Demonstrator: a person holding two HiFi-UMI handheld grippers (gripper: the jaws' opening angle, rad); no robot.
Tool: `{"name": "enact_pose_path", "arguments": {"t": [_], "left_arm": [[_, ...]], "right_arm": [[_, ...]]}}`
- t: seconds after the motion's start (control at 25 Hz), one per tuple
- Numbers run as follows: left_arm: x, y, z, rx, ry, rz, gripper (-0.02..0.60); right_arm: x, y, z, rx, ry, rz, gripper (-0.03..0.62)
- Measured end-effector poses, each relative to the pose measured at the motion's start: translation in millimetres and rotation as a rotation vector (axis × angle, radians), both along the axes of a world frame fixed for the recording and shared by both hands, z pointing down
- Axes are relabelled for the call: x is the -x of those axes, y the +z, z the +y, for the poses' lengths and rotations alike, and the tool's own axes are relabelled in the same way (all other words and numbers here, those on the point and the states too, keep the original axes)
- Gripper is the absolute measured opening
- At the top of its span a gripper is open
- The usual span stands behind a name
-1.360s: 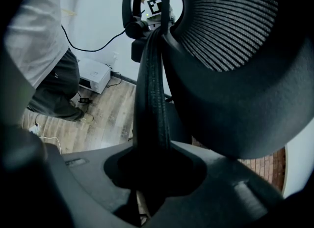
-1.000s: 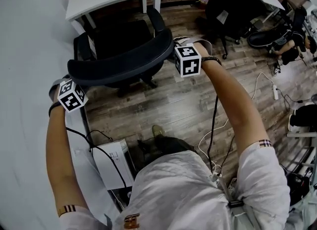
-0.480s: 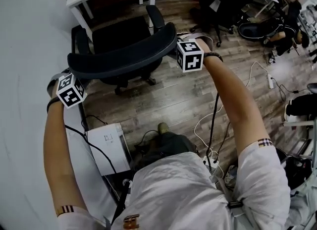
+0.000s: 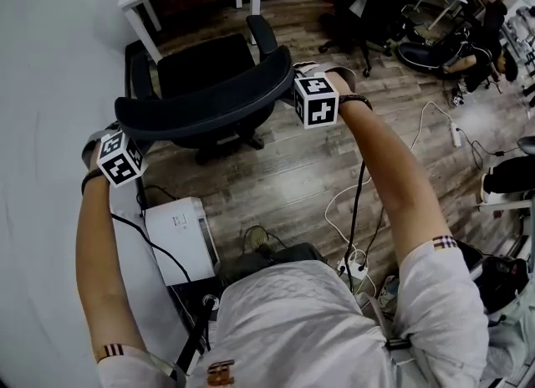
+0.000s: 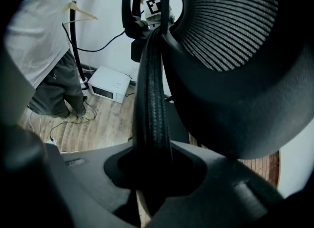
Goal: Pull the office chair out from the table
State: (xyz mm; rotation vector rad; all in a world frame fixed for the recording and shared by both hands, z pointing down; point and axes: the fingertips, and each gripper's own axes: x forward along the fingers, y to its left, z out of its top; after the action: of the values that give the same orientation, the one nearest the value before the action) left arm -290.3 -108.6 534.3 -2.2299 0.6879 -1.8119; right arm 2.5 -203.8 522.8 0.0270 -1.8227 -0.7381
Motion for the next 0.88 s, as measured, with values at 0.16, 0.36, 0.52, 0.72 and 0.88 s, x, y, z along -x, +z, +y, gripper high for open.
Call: {"name": "enact_pose_path", "arguments": {"t": [0.16,0.36,0.52,0.72,0.88], "left_arm": [[-15,-16,18,0.016,-0.009,-0.007,0.103],[-22,-18,38,0.015,-0.022,-0.010,0.104],[-25,-16,52,0.009,-0.026,-0.013,0.104],[-27,-19,62,0.009,-0.032,-0.014,0.104],[-32,-18,75,0.005,-0.024,-0.012,0.104]], "right_arm": [[-15,-14,16,0.008,-0.007,-0.007,0.094],[-21,-13,36,0.021,-0.012,-0.002,0.094],[-26,-11,49,0.013,-0.006,-0.001,0.094],[-26,-17,58,0.007,-0.015,-0.002,0.094],[-31,-11,71,0.015,-0.012,0.002,0.094]]}}
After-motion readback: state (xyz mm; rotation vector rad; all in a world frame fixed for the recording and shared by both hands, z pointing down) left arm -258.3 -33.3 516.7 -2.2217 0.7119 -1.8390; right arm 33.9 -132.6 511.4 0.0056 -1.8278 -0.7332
